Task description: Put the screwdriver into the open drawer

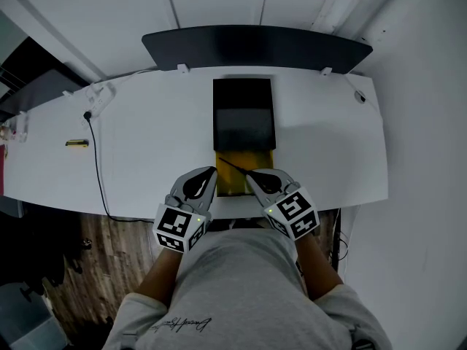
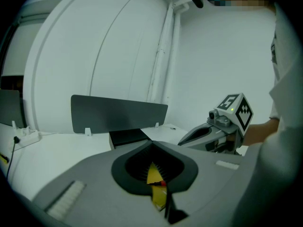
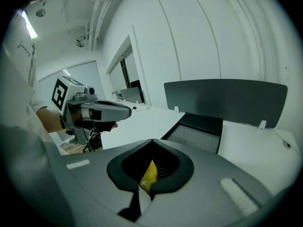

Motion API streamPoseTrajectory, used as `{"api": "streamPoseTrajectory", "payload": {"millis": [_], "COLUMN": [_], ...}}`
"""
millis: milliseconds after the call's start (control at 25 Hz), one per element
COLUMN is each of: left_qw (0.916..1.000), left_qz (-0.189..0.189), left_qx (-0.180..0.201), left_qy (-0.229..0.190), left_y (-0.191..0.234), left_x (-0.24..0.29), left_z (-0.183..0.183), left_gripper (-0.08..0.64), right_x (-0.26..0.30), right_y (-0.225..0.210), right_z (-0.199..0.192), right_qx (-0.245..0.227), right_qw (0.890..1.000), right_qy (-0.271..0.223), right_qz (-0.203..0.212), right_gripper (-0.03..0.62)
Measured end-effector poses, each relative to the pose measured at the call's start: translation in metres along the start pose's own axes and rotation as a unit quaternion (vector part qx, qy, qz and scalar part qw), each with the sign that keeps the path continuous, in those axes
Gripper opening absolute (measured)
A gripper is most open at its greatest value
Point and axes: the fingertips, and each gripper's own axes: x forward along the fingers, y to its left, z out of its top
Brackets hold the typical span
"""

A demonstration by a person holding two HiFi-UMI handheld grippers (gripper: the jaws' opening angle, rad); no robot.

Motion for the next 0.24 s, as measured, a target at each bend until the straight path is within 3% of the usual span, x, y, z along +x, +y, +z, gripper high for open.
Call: {"api": "streamPoseTrajectory", "payload": {"millis": [240], "left_qw": [1.0], "left_qz": [0.0], "left_qx": [-0.002], "left_qy": [-0.001], "left_y": [0.0028], "left_x": [0.0017], "left_z": [0.0007], "left_gripper": [0.0], "right_x": [0.0029], "right_y": [-0.0019], "right_z": [0.0012], "right_qx": [-0.001], "right_qw": [1.0], "right_qy": [0.0], "right_qz": [-0.003], "right_gripper": [0.014]}}
